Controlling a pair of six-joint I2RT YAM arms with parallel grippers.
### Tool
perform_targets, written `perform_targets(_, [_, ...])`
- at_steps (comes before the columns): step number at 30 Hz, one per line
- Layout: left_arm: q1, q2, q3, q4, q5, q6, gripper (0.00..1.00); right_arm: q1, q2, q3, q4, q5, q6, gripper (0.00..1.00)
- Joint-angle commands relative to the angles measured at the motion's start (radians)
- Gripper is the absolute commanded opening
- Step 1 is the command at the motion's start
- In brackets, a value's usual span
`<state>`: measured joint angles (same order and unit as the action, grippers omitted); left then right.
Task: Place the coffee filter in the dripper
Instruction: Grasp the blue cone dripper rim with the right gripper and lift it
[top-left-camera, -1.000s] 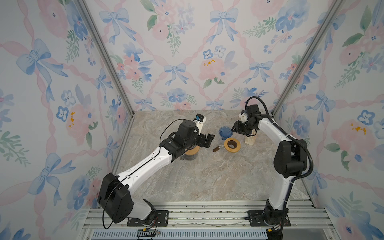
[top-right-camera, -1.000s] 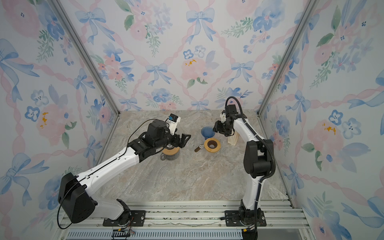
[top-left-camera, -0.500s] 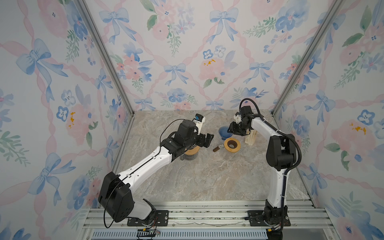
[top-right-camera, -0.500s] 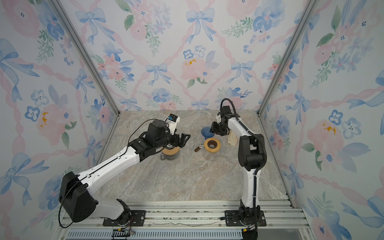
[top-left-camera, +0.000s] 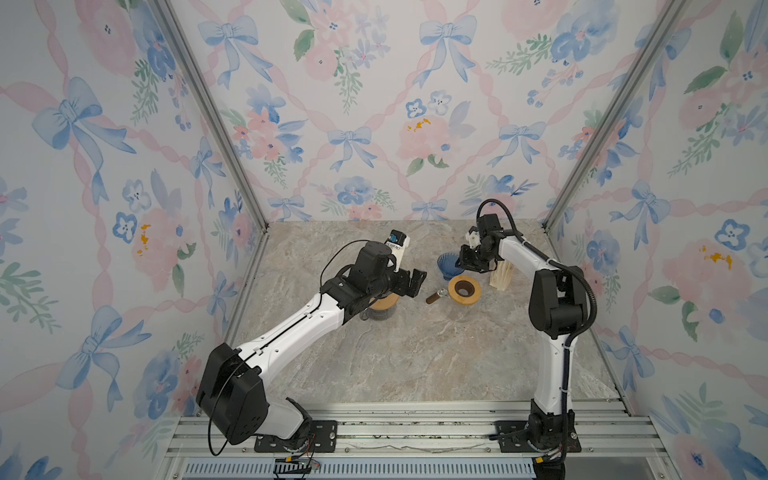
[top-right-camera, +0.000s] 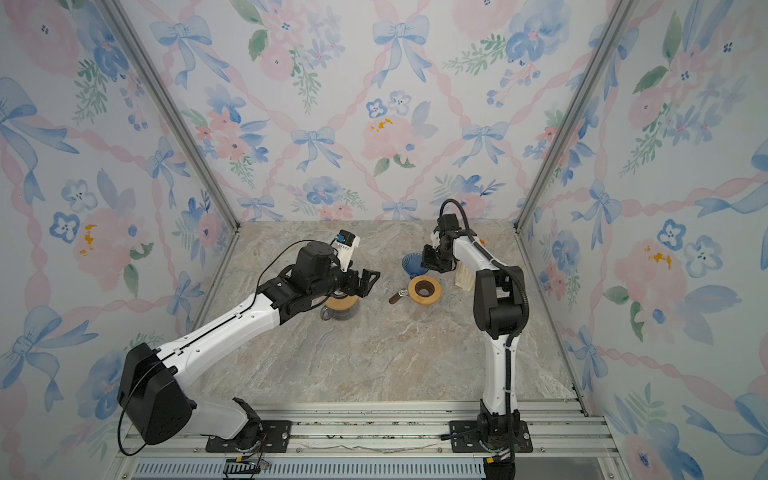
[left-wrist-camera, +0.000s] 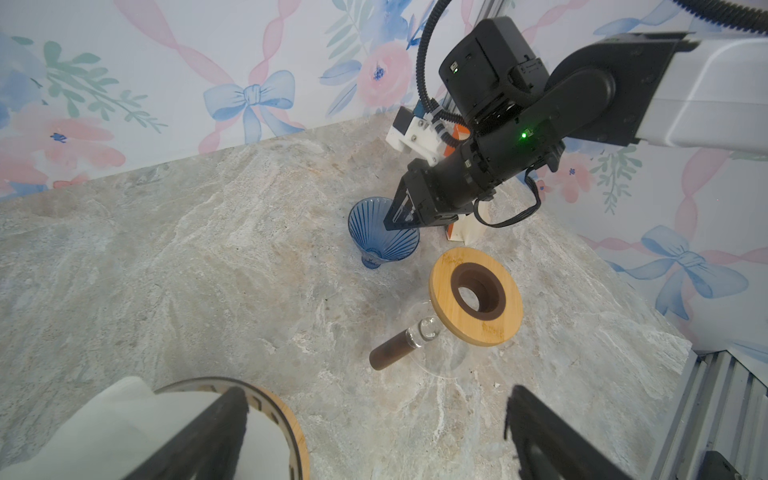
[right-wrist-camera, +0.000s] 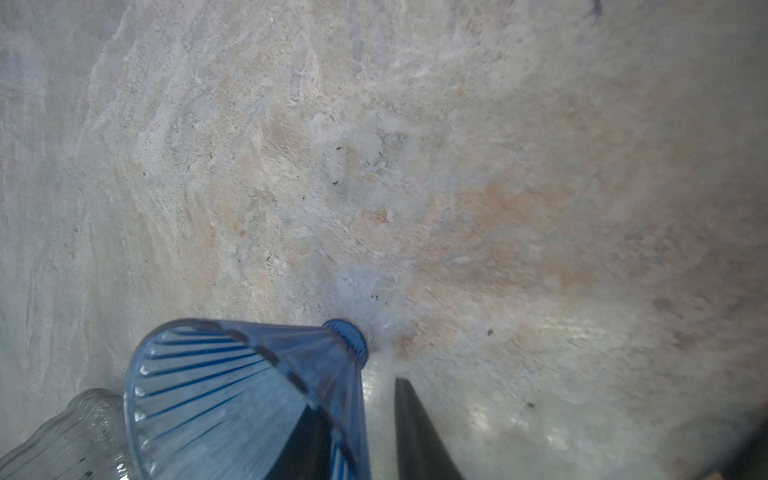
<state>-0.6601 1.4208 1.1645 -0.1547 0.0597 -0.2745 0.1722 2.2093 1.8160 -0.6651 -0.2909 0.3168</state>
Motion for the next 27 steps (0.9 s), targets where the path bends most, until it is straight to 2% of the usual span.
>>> perform_targets(1, [0.007, -0.015, -0.018, -0.007, -0.003, -0.023, 0.98, 0.009, 0.016, 0.023, 0.018, 0.001, 0.014, 0.23])
perform_targets(4, [0.007, -0.022, -0.024, -0.007, -0.007, -0.022, 0.98, 0.010, 0.002, 0.011, 0.031, 0.004, 0.022, 0.17])
perform_targets(8, [0.007, -0.029, -0.029, -0.007, -0.008, -0.022, 0.98, 0.010, -0.016, -0.003, 0.044, 0.004, 0.029, 0.14])
perform_targets(27, [0.007, -0.059, -0.040, -0.007, -0.014, -0.017, 0.98, 0.006, -0.163, -0.056, 0.065, -0.028, 0.047, 0.05])
